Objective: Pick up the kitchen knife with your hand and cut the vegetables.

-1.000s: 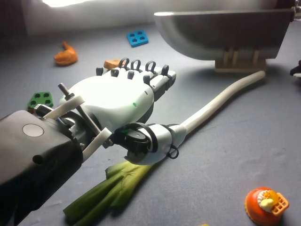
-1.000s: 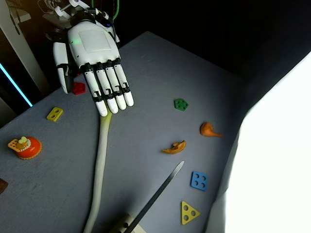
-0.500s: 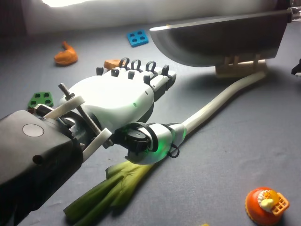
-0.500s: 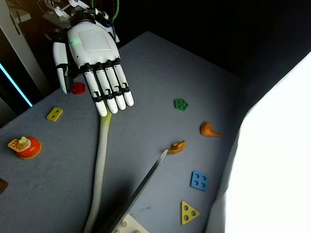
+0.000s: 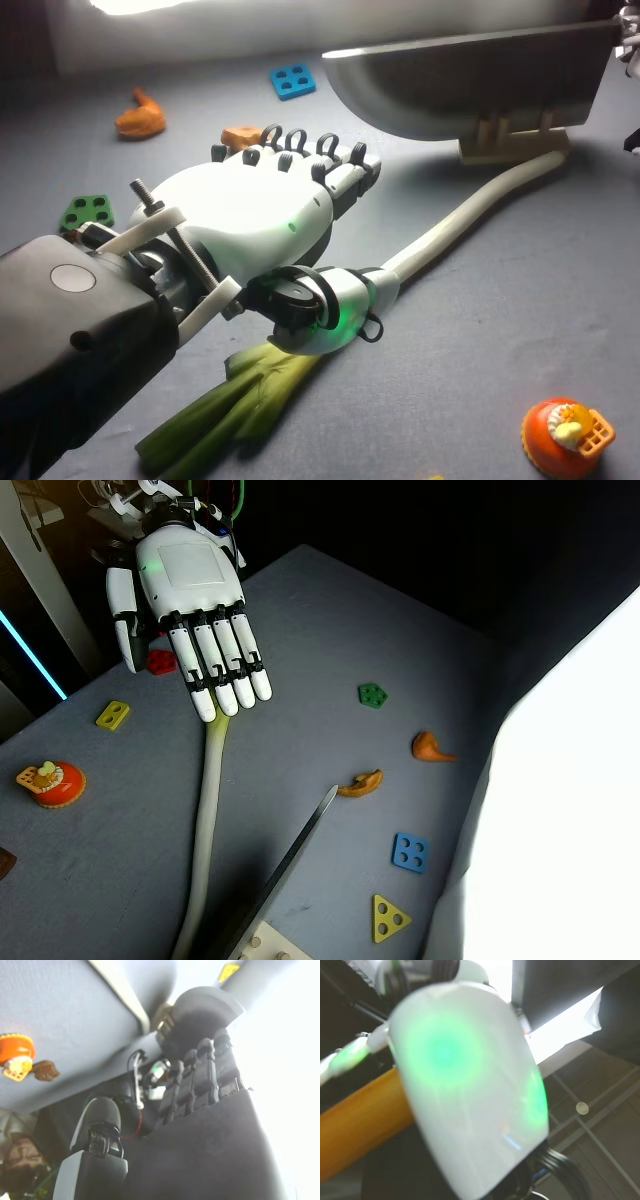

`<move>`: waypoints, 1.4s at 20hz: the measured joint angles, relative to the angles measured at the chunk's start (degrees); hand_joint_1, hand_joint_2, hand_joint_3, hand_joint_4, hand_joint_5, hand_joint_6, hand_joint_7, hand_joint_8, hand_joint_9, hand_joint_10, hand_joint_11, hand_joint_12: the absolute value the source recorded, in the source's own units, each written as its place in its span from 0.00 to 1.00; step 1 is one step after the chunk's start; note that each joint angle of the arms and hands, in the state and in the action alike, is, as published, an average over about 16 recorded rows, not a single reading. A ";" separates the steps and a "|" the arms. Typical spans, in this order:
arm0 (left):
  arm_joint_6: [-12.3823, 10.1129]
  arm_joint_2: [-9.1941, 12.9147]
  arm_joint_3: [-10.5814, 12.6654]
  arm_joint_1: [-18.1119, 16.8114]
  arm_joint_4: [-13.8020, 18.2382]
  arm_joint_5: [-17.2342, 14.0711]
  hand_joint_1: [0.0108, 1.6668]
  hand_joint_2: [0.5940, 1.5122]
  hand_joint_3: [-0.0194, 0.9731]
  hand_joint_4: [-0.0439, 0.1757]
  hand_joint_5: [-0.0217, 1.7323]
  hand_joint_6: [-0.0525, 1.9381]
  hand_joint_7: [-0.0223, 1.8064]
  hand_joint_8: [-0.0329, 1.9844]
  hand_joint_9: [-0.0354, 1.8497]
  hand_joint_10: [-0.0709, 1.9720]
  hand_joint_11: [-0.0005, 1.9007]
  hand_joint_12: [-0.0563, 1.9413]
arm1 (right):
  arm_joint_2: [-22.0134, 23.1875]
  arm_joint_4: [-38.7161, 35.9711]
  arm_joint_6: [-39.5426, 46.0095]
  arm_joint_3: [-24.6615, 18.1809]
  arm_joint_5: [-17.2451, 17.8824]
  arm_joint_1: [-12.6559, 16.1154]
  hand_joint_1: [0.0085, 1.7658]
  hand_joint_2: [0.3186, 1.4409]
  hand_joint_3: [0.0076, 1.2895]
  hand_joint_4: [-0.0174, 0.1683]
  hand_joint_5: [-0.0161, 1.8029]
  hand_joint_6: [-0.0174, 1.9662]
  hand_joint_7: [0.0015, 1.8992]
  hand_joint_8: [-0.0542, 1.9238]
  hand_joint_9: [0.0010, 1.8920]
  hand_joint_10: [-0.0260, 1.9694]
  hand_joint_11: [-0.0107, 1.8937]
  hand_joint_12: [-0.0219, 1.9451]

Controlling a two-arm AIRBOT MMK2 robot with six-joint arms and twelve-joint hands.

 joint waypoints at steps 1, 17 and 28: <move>0.03 0.00 0.00 0.00 0.00 0.05 0.07 0.89 0.04 0.21 0.02 0.04 0.02 0.02 0.03 0.04 0.01 0.03 | 0.01 -0.12 0.01 0.06 0.21 -0.14 0.61 0.46 0.65 0.09 0.43 0.84 0.54 0.97 0.56 0.98 0.55 0.99; 0.16 0.06 -0.29 -0.01 0.01 0.20 0.10 0.89 0.04 0.21 0.02 0.04 0.04 0.02 0.04 0.04 0.01 0.03 | 1.87 -5.34 0.25 0.33 2.78 -3.87 0.63 0.62 0.30 0.10 0.34 0.63 0.36 0.78 0.30 0.90 0.30 0.96; 0.29 0.16 -0.72 -0.03 0.13 0.25 0.08 0.89 0.04 0.21 0.02 0.04 0.04 0.02 0.04 0.04 0.01 0.03 | 3.03 -8.42 -0.26 0.32 2.92 -5.28 0.55 0.59 0.10 0.13 0.14 0.17 0.18 0.21 0.10 0.44 0.07 0.76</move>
